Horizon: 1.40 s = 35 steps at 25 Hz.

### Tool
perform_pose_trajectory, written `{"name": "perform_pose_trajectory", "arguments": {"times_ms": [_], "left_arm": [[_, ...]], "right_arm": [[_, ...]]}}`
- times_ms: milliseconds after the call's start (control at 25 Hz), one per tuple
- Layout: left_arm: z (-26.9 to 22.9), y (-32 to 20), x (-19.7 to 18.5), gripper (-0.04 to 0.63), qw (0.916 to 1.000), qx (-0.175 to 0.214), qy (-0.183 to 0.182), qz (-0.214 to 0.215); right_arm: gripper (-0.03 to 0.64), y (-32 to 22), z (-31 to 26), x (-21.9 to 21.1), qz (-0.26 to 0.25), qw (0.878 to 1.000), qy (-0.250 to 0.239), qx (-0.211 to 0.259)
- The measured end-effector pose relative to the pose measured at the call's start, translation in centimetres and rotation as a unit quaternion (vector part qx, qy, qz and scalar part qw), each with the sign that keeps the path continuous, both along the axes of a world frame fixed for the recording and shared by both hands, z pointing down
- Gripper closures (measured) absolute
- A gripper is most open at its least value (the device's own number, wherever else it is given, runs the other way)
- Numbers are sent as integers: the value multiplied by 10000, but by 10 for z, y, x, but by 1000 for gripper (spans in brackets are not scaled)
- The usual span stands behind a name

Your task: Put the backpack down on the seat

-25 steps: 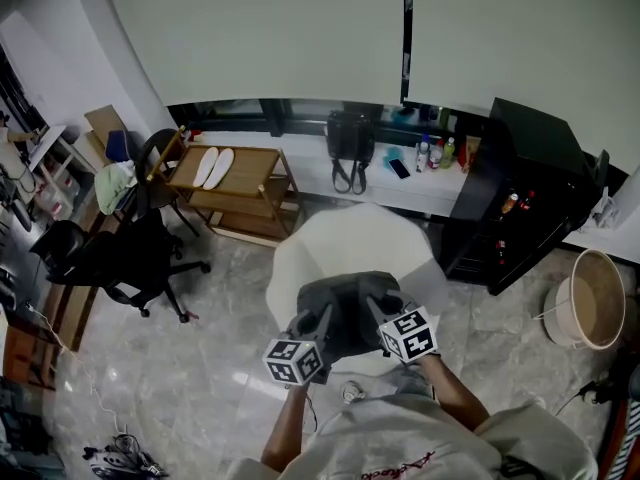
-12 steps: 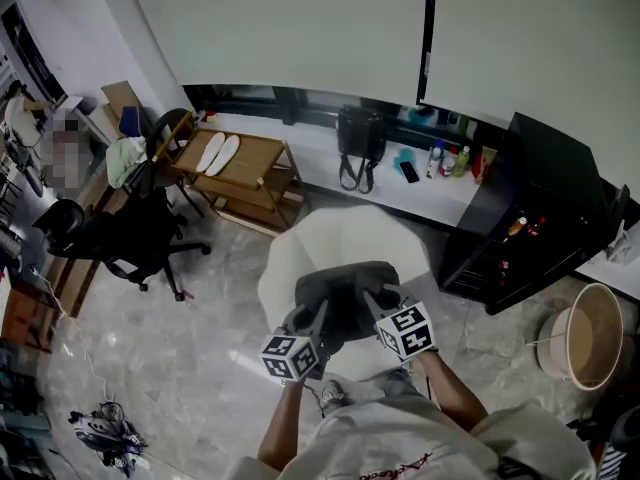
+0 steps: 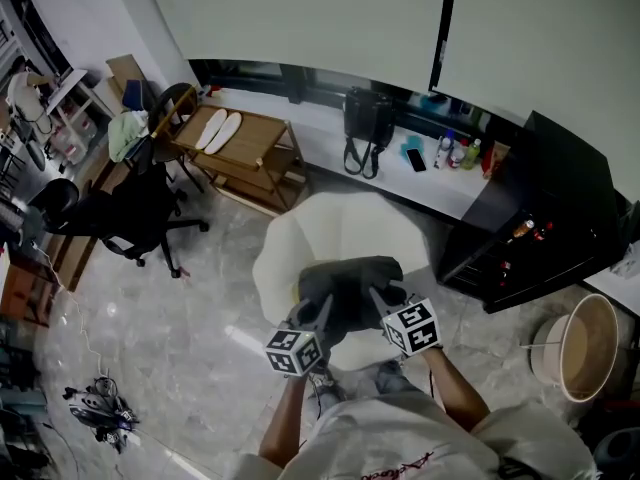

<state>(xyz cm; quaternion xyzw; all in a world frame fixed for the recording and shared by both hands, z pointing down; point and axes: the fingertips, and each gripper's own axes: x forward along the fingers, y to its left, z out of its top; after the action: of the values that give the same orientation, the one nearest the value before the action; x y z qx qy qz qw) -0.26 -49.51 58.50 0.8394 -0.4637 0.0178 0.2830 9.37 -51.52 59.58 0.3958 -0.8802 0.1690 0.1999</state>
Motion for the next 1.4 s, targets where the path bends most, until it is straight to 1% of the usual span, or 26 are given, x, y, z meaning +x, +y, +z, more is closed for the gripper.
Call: {"name": "perform_pose_trajectory", "arguments": {"times_ms": [240, 520, 880, 1240, 1400], "left_arm": [[28, 15, 0, 535, 9994, -338, 56, 1], [60, 33, -5, 535, 9979, -641, 53, 24], [104, 69, -12, 535, 9926, -1194, 149, -139], [138, 88, -17, 535, 9876, -1532, 236, -240], [150, 89, -17, 535, 9861, -1627, 232, -251]], "right_arm": [[566, 14, 28, 0, -16, 9995, 25, -303], [566, 35, 61, -5, -109, 9978, 136, -641], [566, 69, 108, -14, -231, 9926, 186, -1179], [566, 94, 141, -18, -388, 9870, 269, -1534], [566, 93, 152, -17, -418, 9853, 320, -1626]]}}
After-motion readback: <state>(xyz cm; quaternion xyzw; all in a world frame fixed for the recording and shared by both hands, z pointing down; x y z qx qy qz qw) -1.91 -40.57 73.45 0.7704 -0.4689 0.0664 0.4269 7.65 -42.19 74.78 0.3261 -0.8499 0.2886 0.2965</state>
